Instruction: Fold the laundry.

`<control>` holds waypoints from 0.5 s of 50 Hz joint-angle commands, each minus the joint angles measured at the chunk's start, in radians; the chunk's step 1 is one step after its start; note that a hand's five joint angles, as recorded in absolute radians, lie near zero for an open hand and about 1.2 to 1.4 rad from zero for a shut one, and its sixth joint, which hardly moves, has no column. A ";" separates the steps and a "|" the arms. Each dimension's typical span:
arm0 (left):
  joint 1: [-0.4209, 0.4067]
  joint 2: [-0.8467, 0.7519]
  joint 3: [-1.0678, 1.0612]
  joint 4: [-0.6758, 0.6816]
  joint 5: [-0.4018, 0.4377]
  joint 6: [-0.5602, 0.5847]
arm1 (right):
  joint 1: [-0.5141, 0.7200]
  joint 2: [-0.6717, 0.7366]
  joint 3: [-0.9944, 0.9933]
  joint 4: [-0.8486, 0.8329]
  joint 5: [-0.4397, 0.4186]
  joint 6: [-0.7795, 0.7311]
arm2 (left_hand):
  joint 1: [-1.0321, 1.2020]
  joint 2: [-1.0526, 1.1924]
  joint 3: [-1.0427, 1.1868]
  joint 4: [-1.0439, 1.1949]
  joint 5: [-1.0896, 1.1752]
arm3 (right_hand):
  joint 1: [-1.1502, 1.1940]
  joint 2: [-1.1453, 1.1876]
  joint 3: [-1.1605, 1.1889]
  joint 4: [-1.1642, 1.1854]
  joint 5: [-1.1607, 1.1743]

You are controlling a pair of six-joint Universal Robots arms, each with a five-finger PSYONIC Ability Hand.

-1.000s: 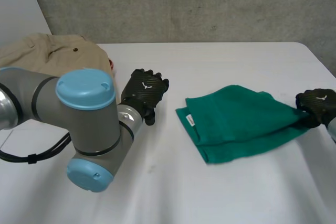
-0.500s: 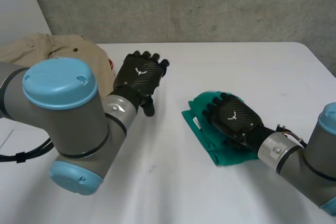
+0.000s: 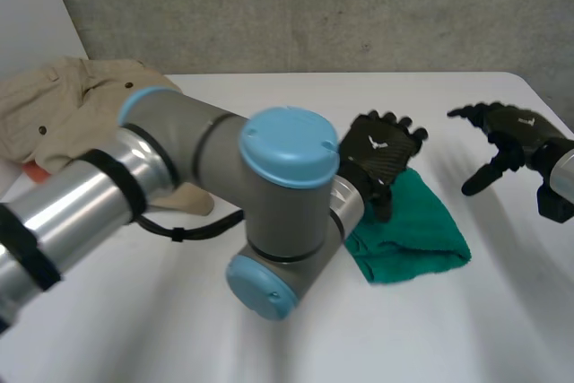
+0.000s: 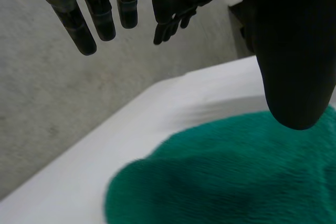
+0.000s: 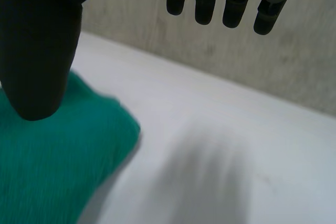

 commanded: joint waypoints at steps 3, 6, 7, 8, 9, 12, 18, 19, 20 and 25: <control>-0.038 -0.145 0.154 -0.074 -0.095 -0.024 | 0.019 0.170 -0.128 0.125 -0.040 -0.095 | -0.037 -0.034 -0.041 -0.033 -0.057 | -0.051 -0.037 -0.035 -0.034 -0.048; -0.038 -0.173 0.170 -0.075 -0.121 -0.026 | 0.028 0.210 -0.150 0.145 -0.068 -0.124 | -0.037 -0.034 -0.041 -0.033 -0.057 | -0.051 -0.037 -0.035 -0.034 -0.048; -0.036 -0.182 0.174 -0.075 -0.127 -0.026 | 0.030 0.219 -0.153 0.151 -0.074 -0.134 | -0.037 -0.034 -0.041 -0.033 -0.057 | -0.051 -0.037 -0.035 -0.034 -0.048; -0.033 -0.193 0.181 -0.078 -0.136 -0.026 | 0.031 0.233 -0.156 0.164 -0.085 -0.152 | -0.037 -0.034 -0.041 -0.033 -0.057 | -0.051 -0.037 -0.035 -0.034 -0.048; -0.029 -0.199 0.184 -0.081 -0.139 -0.026 | 0.034 0.241 -0.156 0.167 -0.088 -0.163 | -0.037 -0.034 -0.041 -0.033 -0.057 | -0.051 -0.037 -0.035 -0.034 -0.048; -0.013 -0.223 0.194 -0.089 -0.146 -0.023 | 0.042 0.261 -0.155 0.176 -0.093 -0.199 | -0.037 -0.034 -0.041 -0.033 -0.057 | -0.051 -0.037 -0.035 -0.034 -0.048; 0.019 -0.260 0.208 -0.114 -0.146 -0.003 | 0.056 0.284 -0.145 0.184 -0.096 -0.241 | -0.037 -0.034 -0.041 -0.033 -0.057 | -0.051 -0.037 -0.035 -0.034 -0.048; 0.022 -0.263 0.208 -0.118 -0.146 -0.001 | 0.059 0.287 -0.141 0.184 -0.091 -0.250 | -0.037 -0.034 -0.041 -0.033 -0.057 | -0.051 -0.037 -0.035 -0.034 -0.048; 0.025 -0.266 0.207 -0.123 -0.146 0.000 | 0.062 0.289 -0.136 0.182 -0.091 -0.258 | -0.037 -0.034 -0.041 -0.033 -0.057 | -0.051 -0.037 -0.035 -0.034 -0.048; 0.037 -0.256 0.187 -0.179 -0.142 -0.001 | 0.062 0.279 -0.133 0.171 -0.063 -0.305 | -0.037 -0.034 -0.041 -0.033 -0.057 | -0.051 -0.037 -0.035 -0.034 -0.048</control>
